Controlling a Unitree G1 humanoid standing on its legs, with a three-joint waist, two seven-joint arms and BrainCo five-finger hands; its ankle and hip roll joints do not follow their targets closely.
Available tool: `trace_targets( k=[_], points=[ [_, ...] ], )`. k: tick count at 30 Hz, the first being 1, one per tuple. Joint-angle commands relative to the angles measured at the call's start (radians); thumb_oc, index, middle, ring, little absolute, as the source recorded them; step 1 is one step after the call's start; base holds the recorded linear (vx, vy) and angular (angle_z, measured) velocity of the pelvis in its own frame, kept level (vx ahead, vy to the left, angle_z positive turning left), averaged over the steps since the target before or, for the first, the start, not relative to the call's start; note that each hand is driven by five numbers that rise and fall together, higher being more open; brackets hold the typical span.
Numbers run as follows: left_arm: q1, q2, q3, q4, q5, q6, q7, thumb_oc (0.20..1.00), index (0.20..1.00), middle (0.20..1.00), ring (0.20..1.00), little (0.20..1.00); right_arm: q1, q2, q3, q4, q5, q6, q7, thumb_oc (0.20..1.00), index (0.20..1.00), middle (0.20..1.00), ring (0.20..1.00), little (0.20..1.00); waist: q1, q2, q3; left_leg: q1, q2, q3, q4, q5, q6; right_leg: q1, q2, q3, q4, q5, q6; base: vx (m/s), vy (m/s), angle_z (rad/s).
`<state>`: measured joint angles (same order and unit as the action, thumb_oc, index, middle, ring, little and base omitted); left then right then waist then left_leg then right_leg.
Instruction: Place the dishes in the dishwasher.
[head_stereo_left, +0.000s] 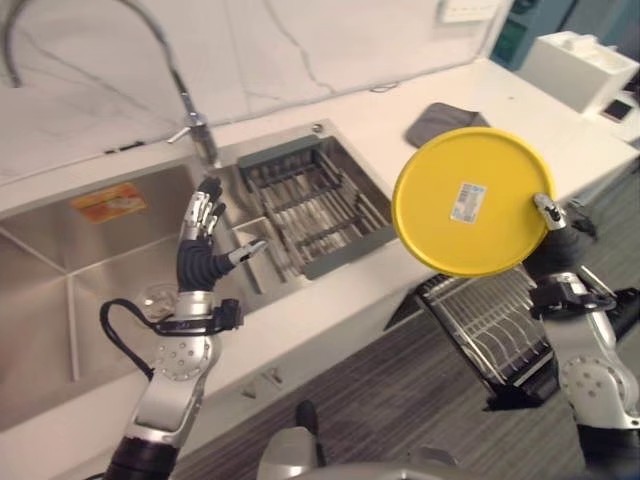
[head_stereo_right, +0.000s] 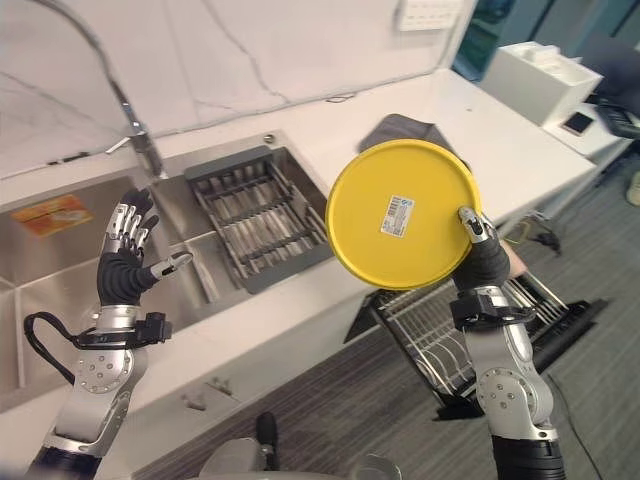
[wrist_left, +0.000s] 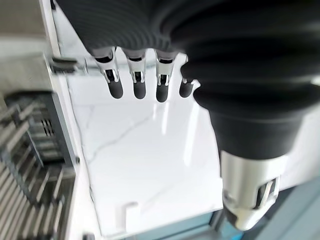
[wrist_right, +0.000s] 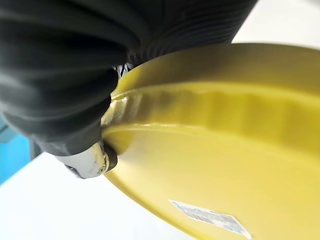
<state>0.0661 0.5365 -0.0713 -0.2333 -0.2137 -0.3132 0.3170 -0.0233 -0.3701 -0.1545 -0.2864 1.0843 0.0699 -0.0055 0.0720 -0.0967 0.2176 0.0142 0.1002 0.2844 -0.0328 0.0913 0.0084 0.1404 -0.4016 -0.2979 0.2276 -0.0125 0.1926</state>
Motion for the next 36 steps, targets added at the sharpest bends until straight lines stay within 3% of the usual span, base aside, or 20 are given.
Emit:
trace_targets(
  k=[1,3,4,5,9,11,12,13,14,15,18,24,27,28,29,30,31,33,34,36],
  points=[
    [-0.055,0.02,0.035,-0.087,0.099,-0.037,0.03,1.0,1.0,1.0,1.0,1.0,-0.075,-0.024,-0.041,-0.06,0.07,-0.083,0.006,0.2,0.2,0.2,0.2,0.2,0.002,0.017,-0.073,0.127,-0.004,-0.151,-0.016,-0.113,-0.028,-0.015,0.054,-0.023,-0.197,0.228,-0.007,-0.09,-0.575,-0.4],
    [-0.091,0.03,0.019,-0.087,0.107,-0.03,0.044,1.0,1.0,1.0,1.0,1.0,-0.074,-0.023,-0.031,-0.069,0.068,-0.085,0.008,0.2,0.2,0.2,0.2,0.2,-0.015,0.015,-0.069,0.123,0.045,-0.153,-0.002,-0.11,-0.056,-0.032,0.055,0.021,-0.204,0.232,0.0,-0.12,-0.635,-0.52],
    [-0.112,0.029,0.02,-0.081,0.121,-0.027,0.041,1.0,1.0,1.0,1.0,1.0,-0.066,-0.027,-0.03,-0.072,0.078,-0.087,0.021,0.2,0.2,0.2,0.2,0.2,-0.027,0.017,-0.064,0.109,0.091,-0.154,0.026,-0.1,-0.072,-0.042,0.084,0.048,-0.186,0.154,-0.001,-0.15,-0.699,-0.32],
    [-0.118,0.029,0.022,-0.079,0.128,-0.027,0.044,1.0,1.0,1.0,1.0,1.0,-0.063,-0.029,-0.034,-0.077,0.081,-0.081,0.031,0.2,0.2,0.2,0.2,0.2,-0.034,0.017,-0.061,0.102,0.115,-0.154,0.035,-0.093,-0.084,-0.044,0.102,0.05,-0.189,0.127,-0.005,-0.19,-0.704,-0.22],
    [-0.099,0.016,0.028,-0.09,0.152,-0.02,0.1,1.0,1.0,1.0,1.0,1.0,-0.111,-0.07,-0.037,-0.082,0.098,-0.056,0.048,0.2,0.2,0.2,0.2,0.2,-0.046,0.014,-0.053,0.06,0.228,-0.131,0.01,-0.001,-0.154,-0.045,0.214,0.081,-0.291,0.109,-0.05,-0.2,-0.571,-0.36],
    [-0.091,0.01,0.028,-0.079,0.156,-0.031,0.106,1.0,1.0,1.0,1.0,1.0,-0.113,-0.073,-0.037,-0.086,0.094,-0.049,0.048,0.2,0.2,0.2,0.2,0.2,-0.05,0.017,-0.052,0.052,0.243,-0.116,-0.015,0.032,-0.163,-0.045,0.245,0.087,-0.303,0.106,-0.071,-0.17,-0.477,-0.25],
    [-0.082,-0.015,0.018,-0.078,0.164,-0.05,0.084,1.0,1.0,1.0,1.0,1.0,-0.084,-0.079,-0.047,-0.105,0.084,-0.054,0.04,0.2,0.2,0.2,0.2,0.2,-0.057,0.022,-0.052,0.008,0.247,-0.062,0.007,0.078,-0.172,-0.04,0.262,0.055,-0.313,0.096,-0.088,-0.21,-0.517,0.33],
    [-0.055,-0.031,0.013,-0.082,0.198,-0.083,0.083,1.0,1.0,1.0,1.0,1.0,-0.066,-0.098,-0.04,-0.103,0.075,-0.072,0.044,0.2,0.2,0.2,0.2,0.2,-0.054,0.021,-0.051,-0.019,0.164,-0.091,0.121,0.005,-0.15,-0.04,0.265,0.046,-0.315,0.082,-0.104,-0.2,-0.395,0.39],
    [-0.053,-0.029,0.013,-0.081,0.201,-0.086,0.086,1.0,1.0,1.0,1.0,1.0,-0.067,-0.102,-0.037,-0.1,0.075,-0.074,0.044,0.2,0.2,0.2,0.2,0.2,-0.052,0.02,-0.052,-0.024,0.143,-0.099,0.138,-0.004,-0.143,-0.045,0.265,0.049,-0.315,0.085,-0.107,-0.12,-0.256,0.75],
    [-0.044,-0.023,0.015,-0.082,0.207,-0.095,0.091,1.0,1.0,1.0,1.0,1.0,-0.074,-0.116,-0.02,-0.08,0.066,-0.088,0.048,0.2,0.2,0.2,0.2,0.2,-0.045,0.022,-0.054,-0.035,0.057,-0.099,0.204,-0.064,-0.114,-0.044,0.269,0.049,-0.315,0.081,-0.115,-0.05,-0.082,0.15],
    [-0.075,-0.022,-0.002,-0.072,0.223,-0.103,0.062,1.0,1.0,1.0,1.0,1.0,-0.078,-0.087,0.009,-0.066,0.007,-0.129,0.011,0.2,0.2,0.2,0.2,0.2,-0.046,0.031,-0.058,-0.016,-0.024,-0.03,0.17,-0.116,-0.077,-0.025,0.276,-0.005,-0.311,0.08,-0.112,0.03,0.029,0.24],
    [-0.065,-0.006,-0.007,-0.085,0.246,-0.081,0.082,1.0,1.0,1.0,1.0,1.0,-0.068,-0.081,0.022,-0.058,0.014,-0.117,0.027,0.2,0.2,0.2,0.2,0.2,-0.02,0.031,-0.069,0.082,-0.061,-0.11,0.038,-0.106,-0.038,-0.013,0.258,-0.029,-0.212,0.06,-0.088,0.15,0.234,0.32],
    [-0.068,0.006,0.005,-0.084,0.26,-0.088,0.068,1.0,1.0,1.0,1.0,1.0,-0.05,-0.056,0.016,-0.065,0.011,-0.13,0.042,0.2,0.2,0.2,0.2,0.2,-0.012,0.023,-0.056,0.098,-0.074,-0.144,0.011,-0.104,-0.006,-0.067,0.218,-0.05,-0.036,0.093,-0.056,0.09,0.168,0.24],
    [-0.071,0.012,0.008,-0.079,0.263,-0.097,0.065,1.0,1.0,1.0,1.0,1.0,-0.048,-0.047,0.018,-0.068,-0.007,-0.146,0.056,0.2,0.2,0.2,0.2,0.2,-0.005,0.033,-0.046,0.094,-0.071,-0.162,0.015,-0.105,0.009,-0.103,0.195,-0.058,0.101,0.12,-0.056,0.06,0.156,0.36],
    [-0.072,0.015,0.012,-0.077,0.269,-0.103,0.06,1.0,1.0,1.0,1.0,1.0,-0.05,-0.041,0.021,-0.076,-0.054,-0.17,0.071,0.2,0.2,0.2,0.2,0.2,-0.005,0.042,-0.037,0.091,-0.067,-0.184,0.022,-0.11,0.019,-0.15,0.188,-0.028,0.209,0.133,-0.06,0.06,0.12,0.33],
    [-0.073,0.016,0.011,-0.073,0.272,-0.106,0.059,1.0,1.0,1.0,1.0,1.0,-0.049,-0.042,0.023,-0.079,-0.067,-0.182,0.067,0.2,0.2,0.2,0.2,0.2,-0.007,0.043,-0.034,0.09,-0.066,-0.192,0.023,-0.111,0.022,-0.164,0.19,-0.012,0.228,0.133,-0.062,0.07,0.025,0.34],
    [-0.074,0.017,0.015,-0.071,0.275,-0.104,0.055,1.0,1.0,1.0,1.0,1.0,-0.05,-0.038,0.019,-0.084,-0.087,-0.188,0.06,0.2,0.2,0.2,0.2,0.2,-0.011,0.043,-0.034,0.09,-0.065,-0.198,0.022,-0.111,0.021,-0.178,0.192,0.009,0.223,0.128,-0.066,0.13,-0.145,0.54],
    [-0.093,0.032,0.027,-0.065,0.262,-0.089,0.045,1.0,1.0,1.0,1.0,1.0,-0.053,-0.032,0.008,-0.07,-0.084,-0.185,0.059,0.2,0.2,0.2,0.2,0.2,-0.015,0.028,-0.043,0.085,-0.056,-0.231,0.016,-0.107,-0.005,-0.141,0.184,0.048,-0.033,0.103,-0.072,0.18,-0.356,0.5],
    [-0.096,0.032,0.029,-0.068,0.266,-0.085,0.044,1.0,1.0,1.0,1.0,1.0,-0.052,-0.03,0.006,-0.067,-0.077,-0.181,0.065,0.2,0.2,0.2,0.2,0.2,-0.017,0.025,-0.046,0.083,-0.05,-0.235,0.014,-0.108,-0.012,-0.13,0.177,0.061,-0.096,0.104,-0.068,0.18,-0.455,0.26],
    [-0.092,0.03,0.034,-0.075,0.327,-0.085,0.064,1.0,1.0,1.0,1.0,1.0,-0.034,-0.025,0.001,-0.09,-0.059,-0.171,0.078,0.2,0.2,0.2,0.2,0.2,-0.037,0.02,-0.054,0.085,-0.034,-0.25,0.004,-0.107,-0.028,-0.103,0.161,0.128,-0.249,0.178,-0.044,0.17,-0.471,0.25]
  ],
)
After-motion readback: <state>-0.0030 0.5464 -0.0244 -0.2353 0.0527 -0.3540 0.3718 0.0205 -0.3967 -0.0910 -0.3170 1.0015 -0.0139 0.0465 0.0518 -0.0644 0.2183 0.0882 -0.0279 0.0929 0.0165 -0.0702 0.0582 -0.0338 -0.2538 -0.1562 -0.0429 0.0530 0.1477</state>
